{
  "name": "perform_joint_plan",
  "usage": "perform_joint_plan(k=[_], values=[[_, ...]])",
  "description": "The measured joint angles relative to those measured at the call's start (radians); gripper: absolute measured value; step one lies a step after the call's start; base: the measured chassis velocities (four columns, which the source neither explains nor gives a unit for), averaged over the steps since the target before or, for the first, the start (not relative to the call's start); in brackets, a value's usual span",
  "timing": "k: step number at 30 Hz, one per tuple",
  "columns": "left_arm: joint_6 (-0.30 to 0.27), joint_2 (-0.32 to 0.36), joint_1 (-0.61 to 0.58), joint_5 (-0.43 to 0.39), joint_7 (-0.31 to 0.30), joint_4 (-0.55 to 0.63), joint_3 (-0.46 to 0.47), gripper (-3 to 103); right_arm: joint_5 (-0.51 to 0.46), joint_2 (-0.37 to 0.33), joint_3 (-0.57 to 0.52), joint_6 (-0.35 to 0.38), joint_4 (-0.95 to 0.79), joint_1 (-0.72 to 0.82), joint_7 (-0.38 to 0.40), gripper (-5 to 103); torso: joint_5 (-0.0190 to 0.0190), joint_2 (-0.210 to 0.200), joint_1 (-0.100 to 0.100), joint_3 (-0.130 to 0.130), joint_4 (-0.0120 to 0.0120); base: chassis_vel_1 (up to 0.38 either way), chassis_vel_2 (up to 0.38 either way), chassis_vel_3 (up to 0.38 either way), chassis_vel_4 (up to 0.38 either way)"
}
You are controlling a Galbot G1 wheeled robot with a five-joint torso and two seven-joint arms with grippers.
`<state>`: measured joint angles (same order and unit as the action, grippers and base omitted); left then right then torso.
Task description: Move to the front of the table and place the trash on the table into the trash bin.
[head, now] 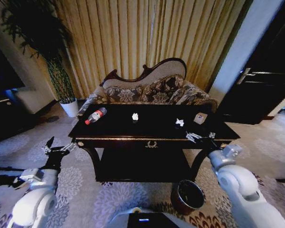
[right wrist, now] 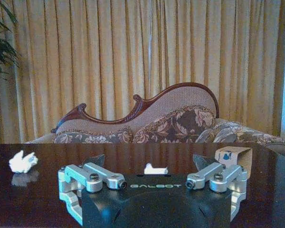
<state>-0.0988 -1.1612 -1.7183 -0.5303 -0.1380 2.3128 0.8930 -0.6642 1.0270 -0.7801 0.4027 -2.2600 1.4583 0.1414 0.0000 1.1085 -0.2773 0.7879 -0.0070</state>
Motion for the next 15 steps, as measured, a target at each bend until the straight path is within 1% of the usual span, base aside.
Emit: perform_joint_plan(k=[2,3,5,6,8,9,10,13,14,15], values=[[-0.011,0.016,0.004,-0.003,-0.013,0.003,-0.017,100,-0.021,-0.030,0.015,0.012,0.011,-0.023,0.016,100,0.0000,-0.001,-0.001,0.000,-0.0001,0.000,0.000,0.000,0.000],[-0.011,0.016,0.004,-0.003,-0.013,0.003,-0.017,100,-0.021,-0.030,0.015,0.012,0.011,-0.023,0.016,100,0.0000,-0.001,-0.001,0.000,-0.0001,0.000,0.000,0.000,0.000],[-0.032,0.040,0.017,-0.011,-0.047,0.009,-0.045,100,-0.057,-0.066,0.034,0.023,0.028,-0.060,0.049,100,0.0000,-0.001,-0.001,0.001,-0.0002,0.000,0.000,0.000,0.000],[-0.032,0.040,0.017,-0.011,-0.047,0.009,-0.045,100,-0.057,-0.066,0.034,0.023,0.028,-0.060,0.049,100,0.0000,-0.001,-0.001,0.001,-0.0002,0.000,0.000,0.000,0.000],[-0.044,0.056,0.027,-0.015,-0.064,0.013,-0.061,100,-0.082,-0.098,0.050,0.031,0.059,-0.107,0.074,100,0.0000,-0.001,-0.001,0.000,-0.0003,0.000,0.000,0.000,0.000],[-0.048,0.061,0.029,-0.016,-0.066,0.016,-0.063,100,-0.092,-0.112,0.056,0.040,0.074,-0.126,0.079,100,0.0000,-0.001,-0.001,0.000,-0.0003,0.000,0.000,0.000,0.000],[-0.048,0.061,0.029,-0.016,-0.066,0.016,-0.063,100,-0.092,-0.112,0.056,0.040,0.074,-0.126,0.079,100,0.0000,-0.001,-0.001,0.000,-0.0003,0.000,0.000,0.000,0.000],[-0.055,0.066,0.022,-0.017,-0.067,0.024,-0.062,100,-0.131,-0.155,0.081,0.081,0.119,-0.190,0.090,100,0.0002,-0.001,-0.001,0.000,-0.0002,0.000,0.000,0.000,0.000],[-0.055,0.066,0.022,-0.017,-0.067,0.024,-0.062,100,-0.131,-0.155,0.081,0.081,0.119,-0.190,0.090,100,0.0002,-0.001,-0.001,0.000,-0.0002,0.000,0.000,0.000,0.000],[-0.055,0.066,0.019,-0.017,-0.066,0.024,-0.061,100,-0.144,-0.171,0.098,0.089,0.138,-0.216,0.098,100,0.0000,-0.001,-0.001,0.000,-0.0001,0.000,0.000,0.000,0.000]])
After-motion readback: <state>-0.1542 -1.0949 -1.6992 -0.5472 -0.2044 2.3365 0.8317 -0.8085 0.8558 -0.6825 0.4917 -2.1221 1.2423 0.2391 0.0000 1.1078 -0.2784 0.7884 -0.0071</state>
